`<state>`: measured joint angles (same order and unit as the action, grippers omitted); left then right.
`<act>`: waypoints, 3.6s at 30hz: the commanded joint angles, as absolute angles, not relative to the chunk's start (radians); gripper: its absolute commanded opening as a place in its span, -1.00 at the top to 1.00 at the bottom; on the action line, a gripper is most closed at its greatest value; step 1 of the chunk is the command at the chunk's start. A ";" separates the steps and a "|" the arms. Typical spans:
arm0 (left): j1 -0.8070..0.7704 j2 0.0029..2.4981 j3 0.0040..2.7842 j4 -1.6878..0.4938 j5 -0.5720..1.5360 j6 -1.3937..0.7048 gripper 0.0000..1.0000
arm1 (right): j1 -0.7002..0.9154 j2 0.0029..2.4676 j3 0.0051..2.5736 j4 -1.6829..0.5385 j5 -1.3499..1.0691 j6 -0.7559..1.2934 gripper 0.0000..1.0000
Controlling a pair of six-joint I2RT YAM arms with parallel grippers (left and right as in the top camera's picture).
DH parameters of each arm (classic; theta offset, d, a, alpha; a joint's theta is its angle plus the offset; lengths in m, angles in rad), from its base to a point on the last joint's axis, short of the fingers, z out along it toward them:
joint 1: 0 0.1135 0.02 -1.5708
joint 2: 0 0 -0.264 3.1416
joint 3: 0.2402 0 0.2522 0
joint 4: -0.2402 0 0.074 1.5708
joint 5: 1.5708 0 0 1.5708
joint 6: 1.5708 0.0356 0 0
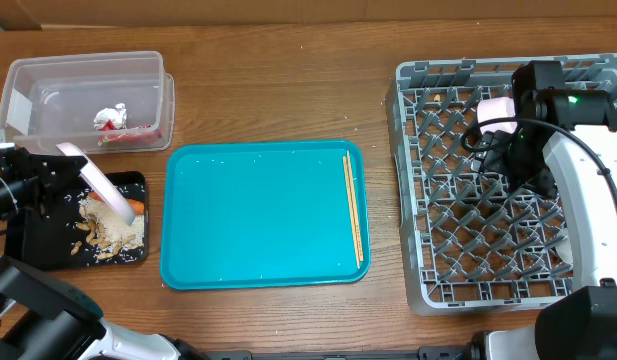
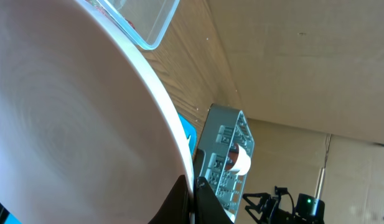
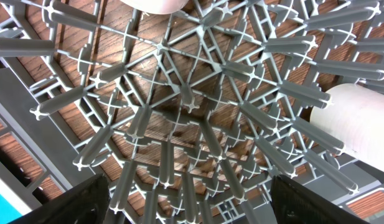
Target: Sort waste into correct bins and load items into the dishwasher
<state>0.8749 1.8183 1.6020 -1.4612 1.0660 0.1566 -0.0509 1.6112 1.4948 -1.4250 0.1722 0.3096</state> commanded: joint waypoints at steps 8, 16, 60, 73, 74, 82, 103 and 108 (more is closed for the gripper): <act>0.809 1.817 1.627 -1.495 1.060 0.200 0.92 | -0.056 1.586 1.494 -1.428 0.179 0.307 -0.71; 0.514 1.757 1.627 -1.485 0.994 0.220 0.92 | -0.056 1.586 1.494 -1.428 0.179 0.308 -0.71; -0.096 1.699 1.714 -1.390 0.121 -0.336 0.09 | -0.023 1.586 1.589 -1.400 -0.166 0.202 -0.76; 0.220 1.662 1.712 -1.468 0.120 -0.336 -0.56 | 0.374 1.680 1.557 -1.143 -0.326 0.176 -0.68; 0.224 1.662 1.711 -1.469 0.120 -0.336 -0.57 | 0.398 1.706 1.557 -1.136 -0.310 0.200 -0.65; 0.221 1.662 1.710 -1.469 0.120 -0.313 -0.64 | 0.513 1.924 1.557 -1.098 -0.286 0.320 -0.59; 0.221 1.662 1.710 -1.469 0.119 -0.310 -0.64 | 0.608 2.121 1.557 -1.044 -0.183 0.477 0.14; 0.221 1.662 1.710 -1.470 0.120 -0.310 -0.65 | 0.609 2.121 1.557 -1.032 -0.176 0.530 0.52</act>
<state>0.2226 1.6680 1.6966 -1.4700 0.1257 -0.3328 0.6147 2.1189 1.5574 -1.0420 -0.2020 0.4797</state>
